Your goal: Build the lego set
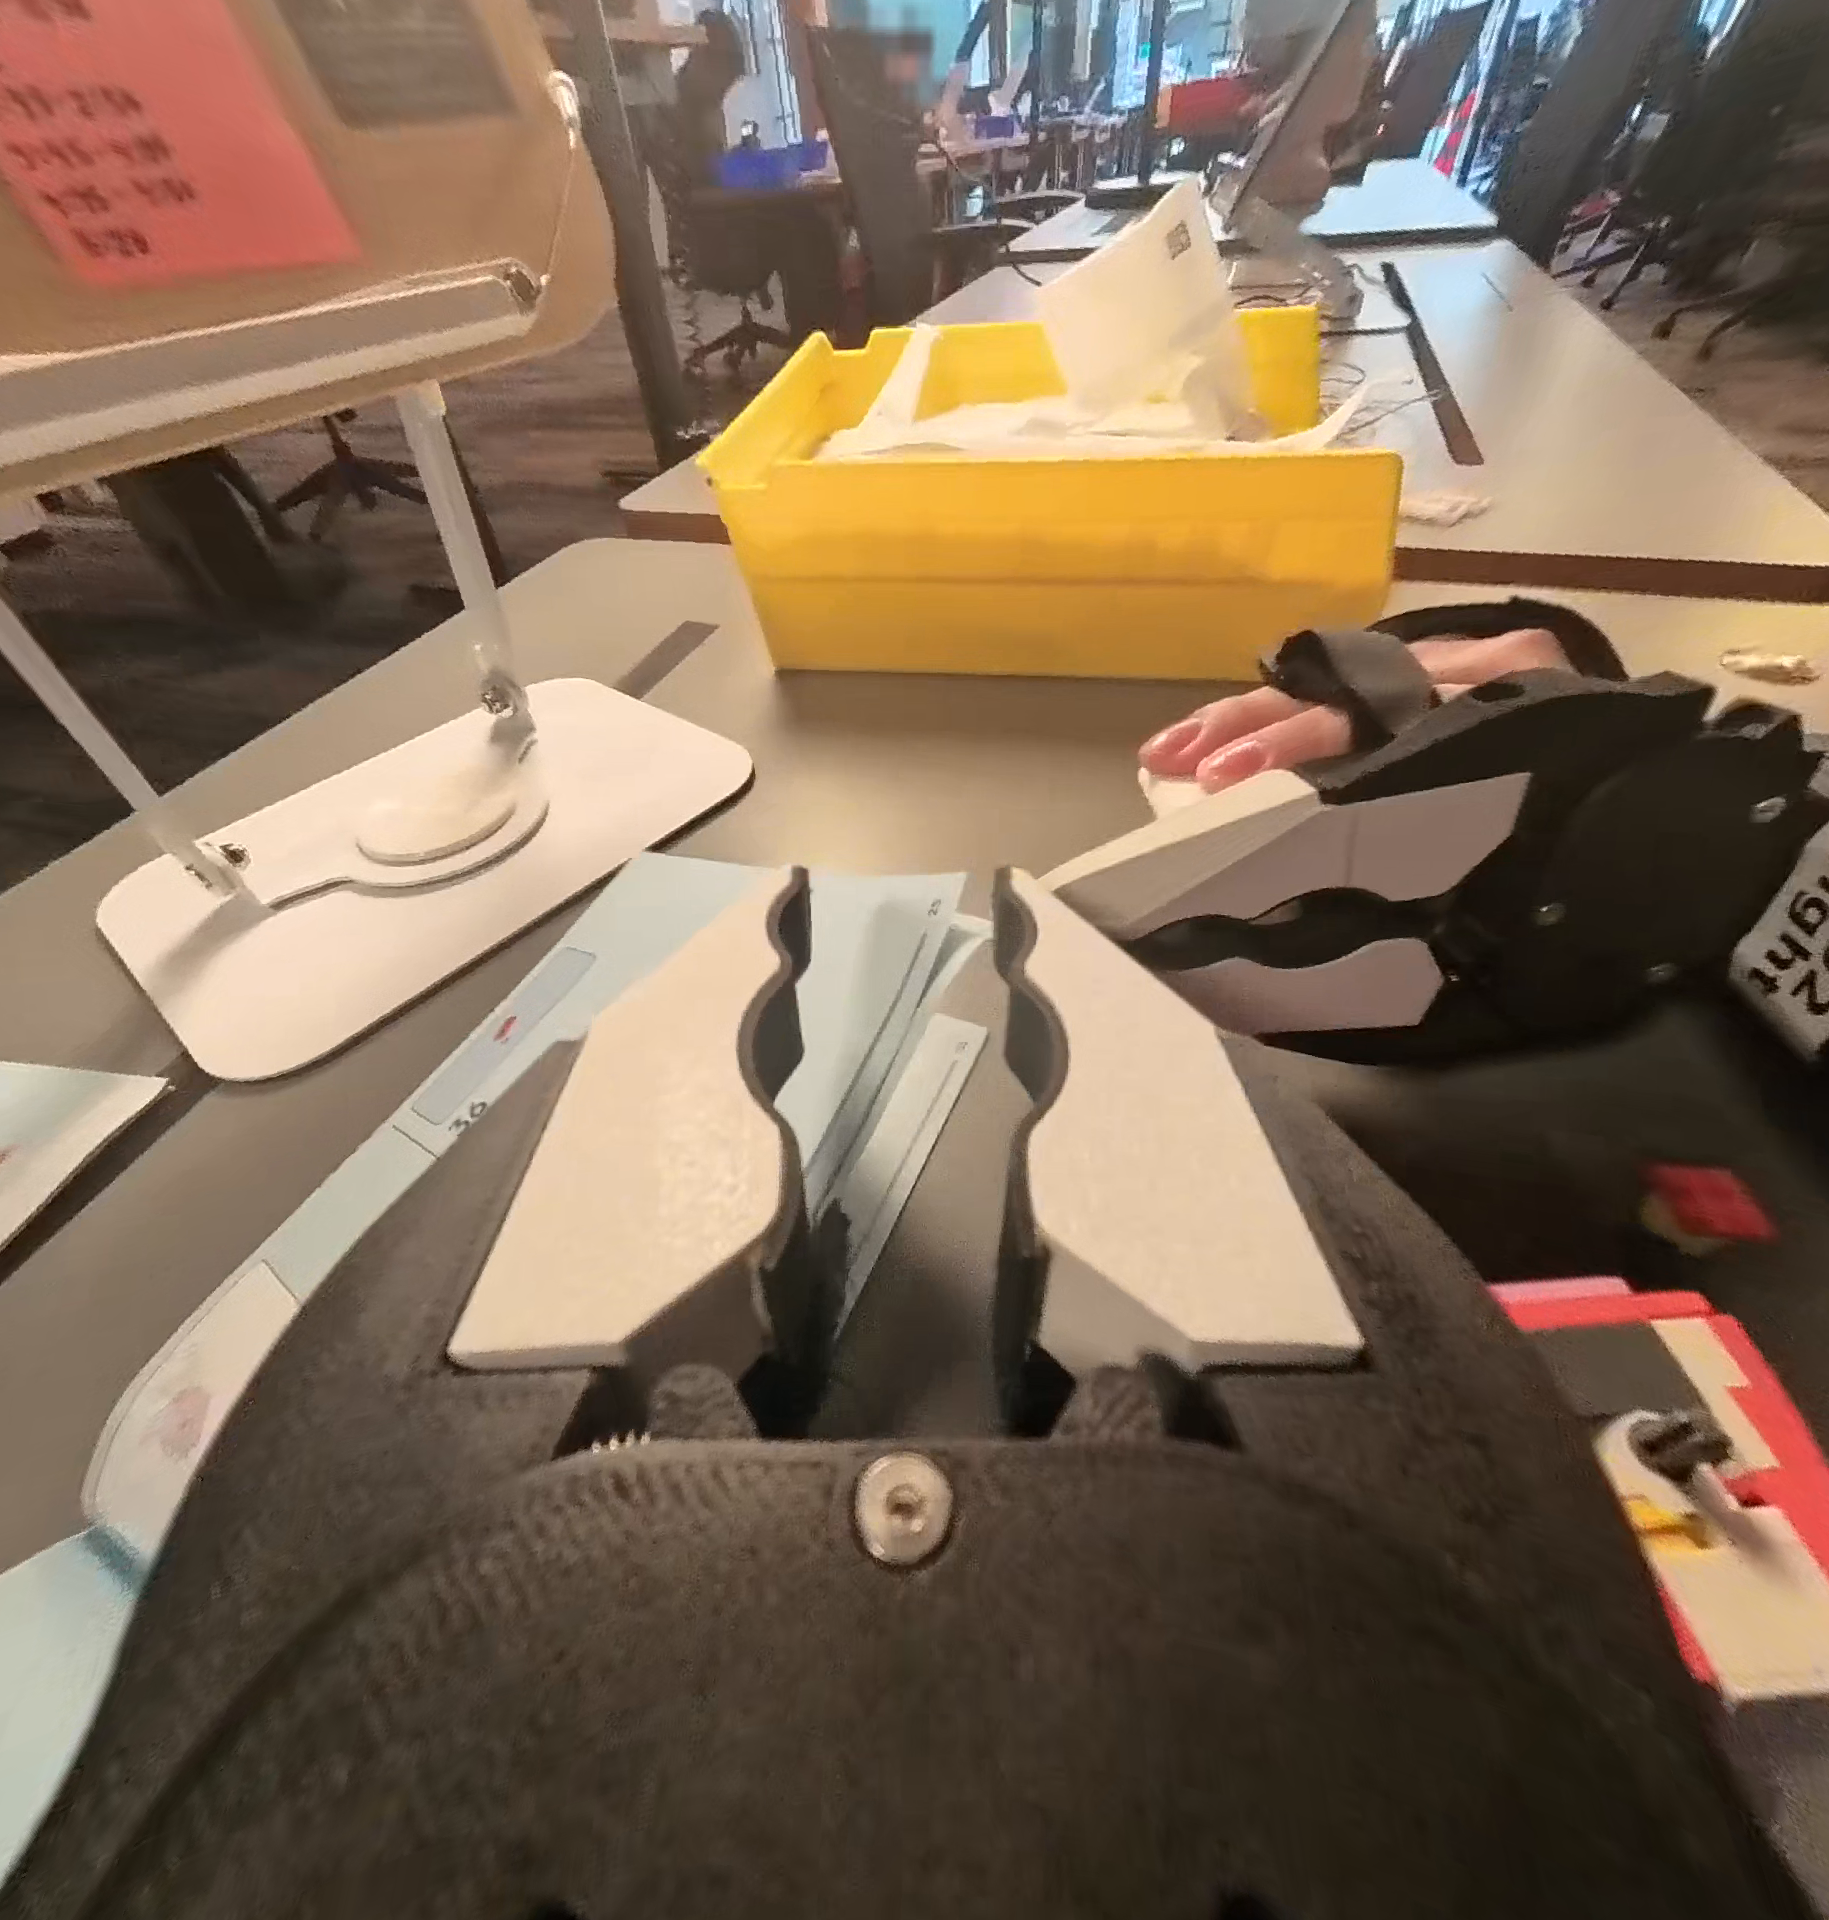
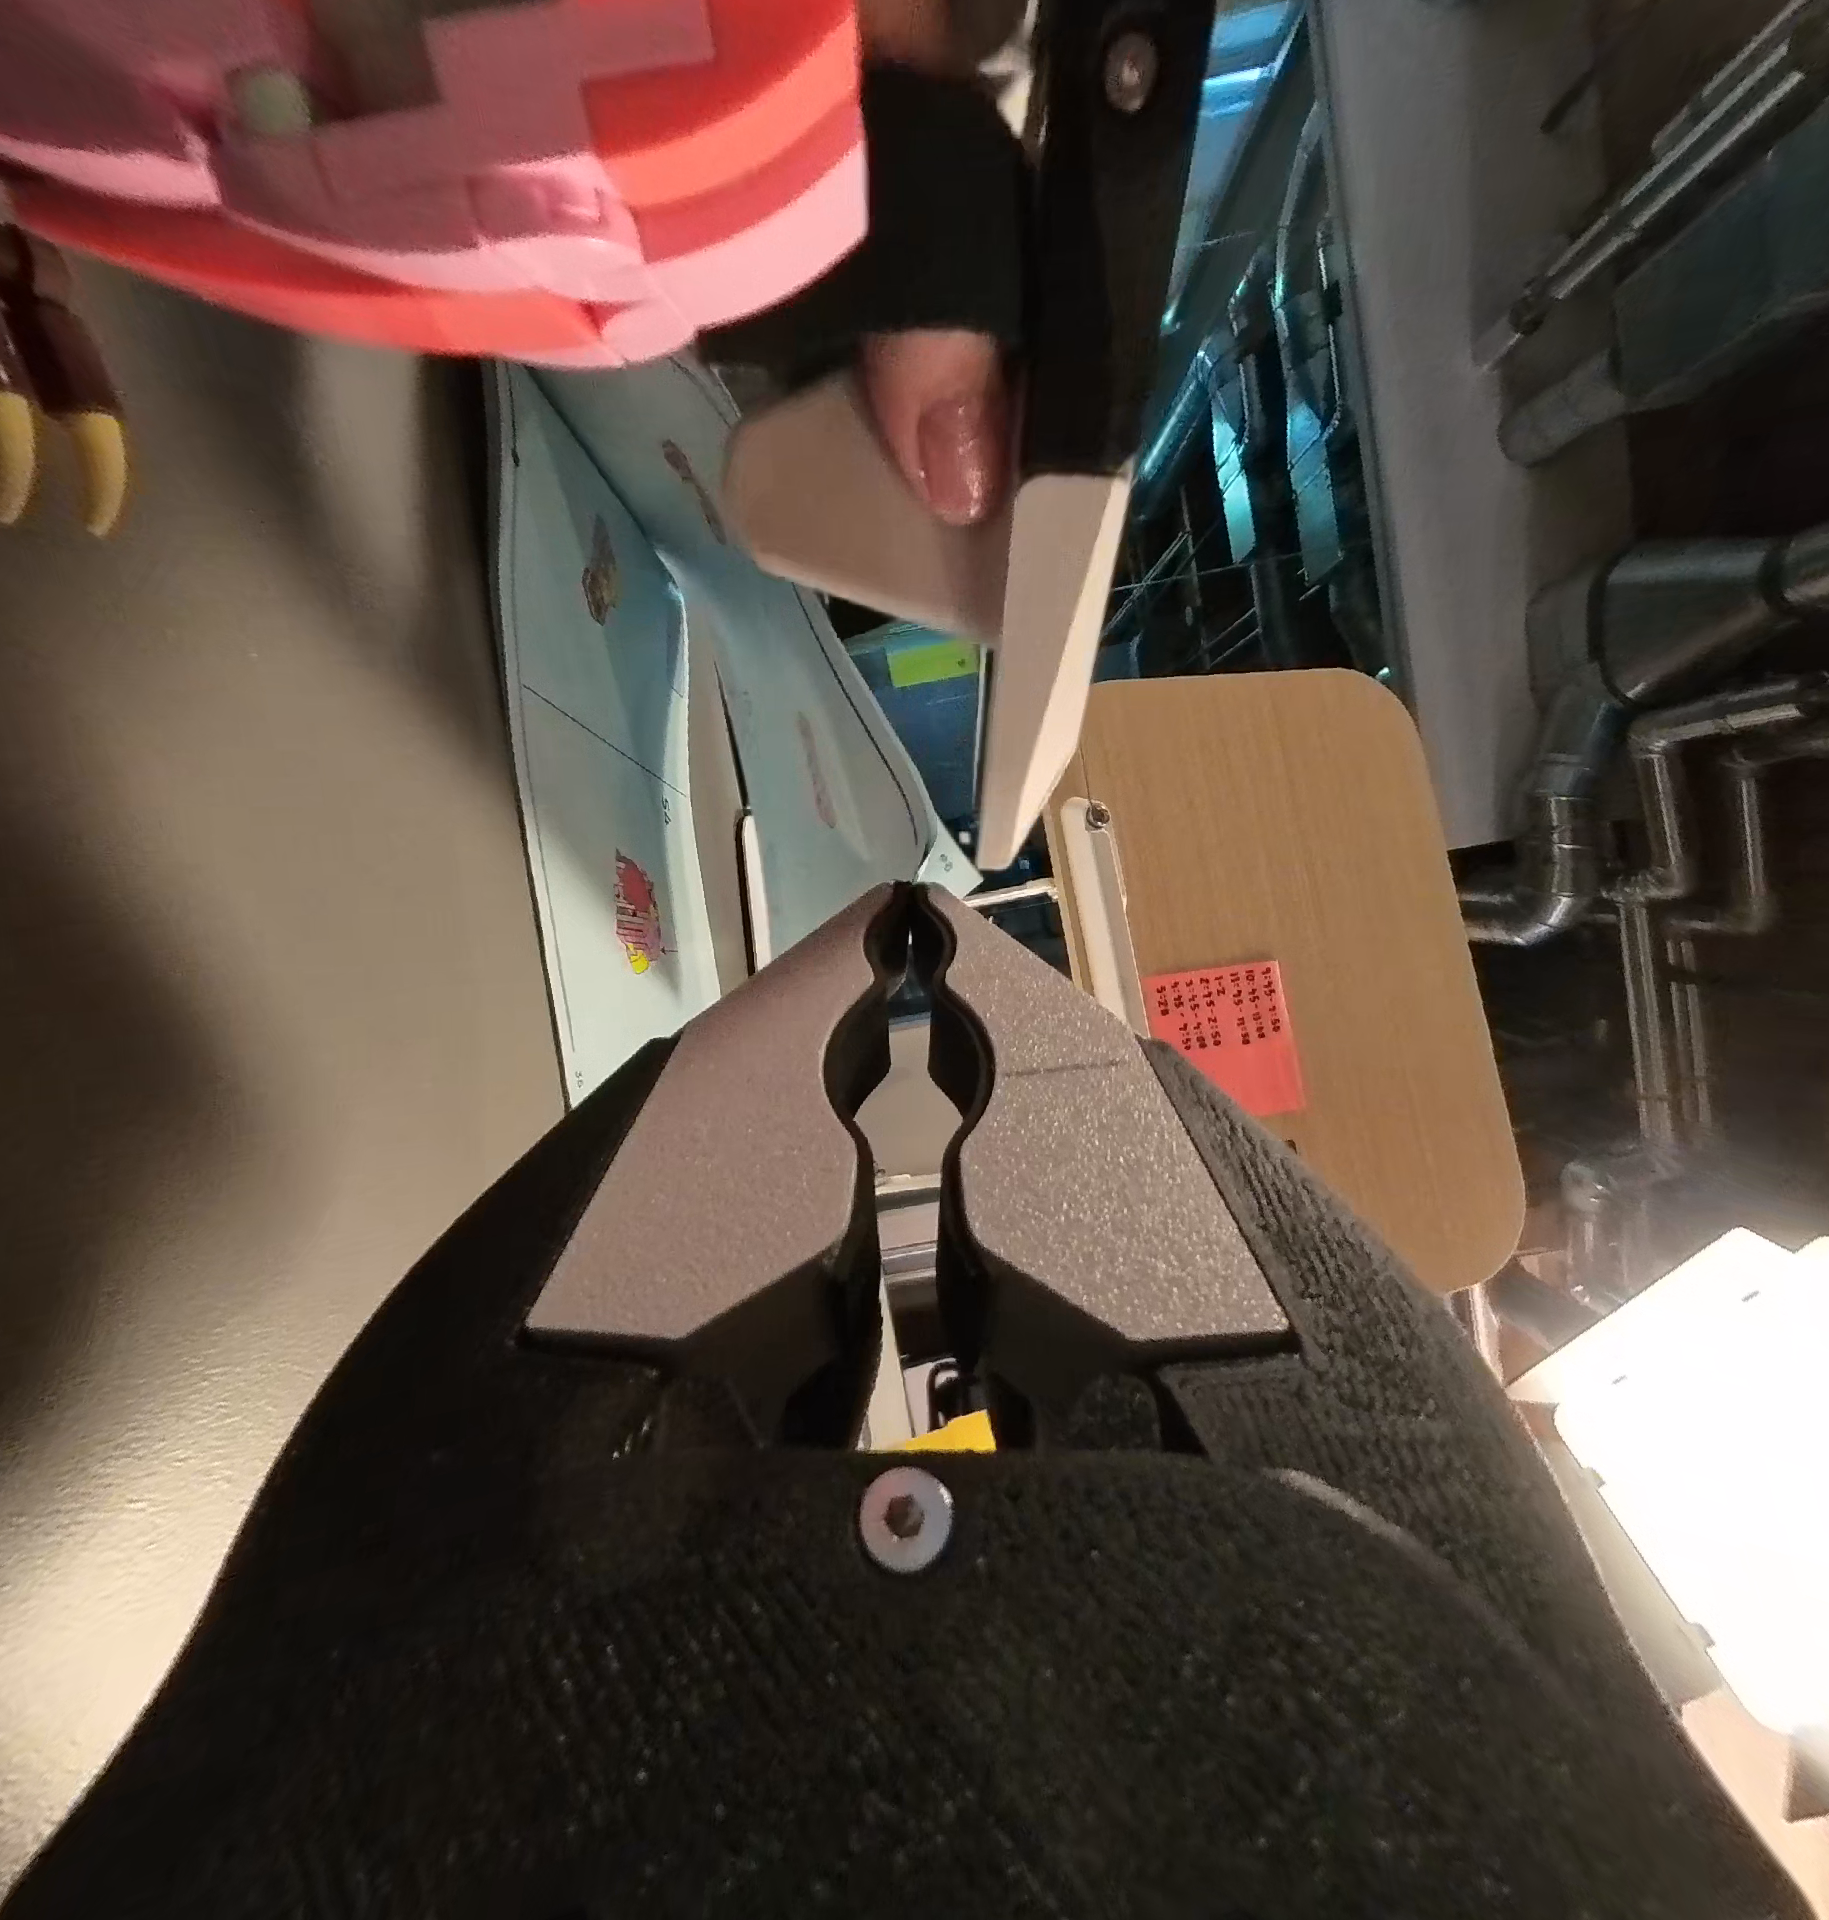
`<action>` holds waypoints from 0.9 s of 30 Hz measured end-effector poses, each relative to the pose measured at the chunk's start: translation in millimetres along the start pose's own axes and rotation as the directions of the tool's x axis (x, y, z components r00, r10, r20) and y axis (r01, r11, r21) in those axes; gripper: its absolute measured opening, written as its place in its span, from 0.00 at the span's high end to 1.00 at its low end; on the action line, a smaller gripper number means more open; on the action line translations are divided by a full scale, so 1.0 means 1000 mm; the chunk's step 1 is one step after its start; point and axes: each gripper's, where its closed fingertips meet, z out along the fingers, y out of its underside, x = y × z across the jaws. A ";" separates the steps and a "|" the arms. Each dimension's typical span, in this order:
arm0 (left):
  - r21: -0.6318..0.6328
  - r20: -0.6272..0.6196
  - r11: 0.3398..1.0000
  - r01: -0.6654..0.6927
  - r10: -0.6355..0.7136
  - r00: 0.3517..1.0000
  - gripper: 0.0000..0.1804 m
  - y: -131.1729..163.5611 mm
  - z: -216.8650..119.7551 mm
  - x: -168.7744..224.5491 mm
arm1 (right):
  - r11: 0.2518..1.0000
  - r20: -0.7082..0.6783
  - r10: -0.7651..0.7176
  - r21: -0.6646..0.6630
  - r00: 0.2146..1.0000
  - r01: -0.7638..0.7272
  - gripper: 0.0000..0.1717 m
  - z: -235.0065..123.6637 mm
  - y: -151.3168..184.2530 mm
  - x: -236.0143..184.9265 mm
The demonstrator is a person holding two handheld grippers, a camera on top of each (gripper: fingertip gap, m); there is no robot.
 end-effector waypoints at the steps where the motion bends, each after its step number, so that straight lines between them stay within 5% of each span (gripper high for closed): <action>1: -0.015 -0.001 1.000 -0.015 0.015 1.000 0.81 0.002 0.001 0.002 | 1.000 0.001 -0.002 0.001 1.000 0.002 1.00 0.000 0.000 0.000; 10: -0.098 0.097 0.993 -0.063 0.073 0.993 1.00 0.006 0.006 -0.007 | 1.000 0.008 -0.007 0.002 1.000 0.007 1.00 0.000 -0.001 -0.002; 14: -0.115 0.299 0.993 -0.034 0.067 0.952 1.00 0.002 -0.011 -0.041 | 1.000 0.026 0.000 -0.009 1.000 0.000 1.00 0.000 0.003 -0.004; 19: -0.328 0.651 0.944 -0.023 0.243 0.719 1.00 0.010 -0.094 -0.111 | 0.998 0.067 0.041 -0.056 0.997 -0.037 1.00 0.002 0.016 -0.009; 22: -0.515 0.741 0.851 0.106 0.380 0.553 1.00 0.033 -0.153 -0.138 | 0.996 0.095 0.054 -0.079 0.994 -0.047 1.00 0.004 0.020 -0.014; 27: -0.567 0.803 0.712 0.415 0.366 0.470 1.00 0.082 -0.198 -0.143 | 0.989 0.177 0.072 -0.139 0.982 -0.047 1.00 0.004 0.031 -0.028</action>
